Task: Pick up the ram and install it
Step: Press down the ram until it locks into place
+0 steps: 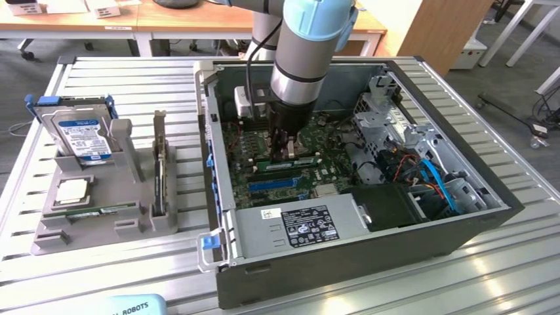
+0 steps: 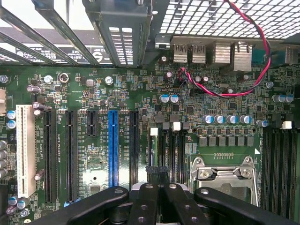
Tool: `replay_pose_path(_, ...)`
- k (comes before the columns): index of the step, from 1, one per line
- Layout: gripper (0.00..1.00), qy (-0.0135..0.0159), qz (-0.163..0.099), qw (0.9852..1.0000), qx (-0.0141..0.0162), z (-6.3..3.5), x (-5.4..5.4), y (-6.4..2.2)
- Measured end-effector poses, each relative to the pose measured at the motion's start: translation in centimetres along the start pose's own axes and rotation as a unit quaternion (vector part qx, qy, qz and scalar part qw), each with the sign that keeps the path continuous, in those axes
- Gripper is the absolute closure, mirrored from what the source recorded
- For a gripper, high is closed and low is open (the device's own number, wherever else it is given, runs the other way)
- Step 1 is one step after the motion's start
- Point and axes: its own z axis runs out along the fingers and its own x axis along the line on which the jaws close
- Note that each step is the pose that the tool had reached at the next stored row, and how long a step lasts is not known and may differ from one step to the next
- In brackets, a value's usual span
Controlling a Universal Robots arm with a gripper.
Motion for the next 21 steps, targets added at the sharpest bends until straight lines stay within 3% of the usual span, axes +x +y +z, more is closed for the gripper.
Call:
replay_pose_path(8, 0.9, -0.0008, 0.0, 1.0, 0.0007, -0.21, 0.0, -0.02)
replay_pose_path(21, 0.9, 0.0002, 0.0, 1.0, 0.0, -3.81, -0.3, 0.1)
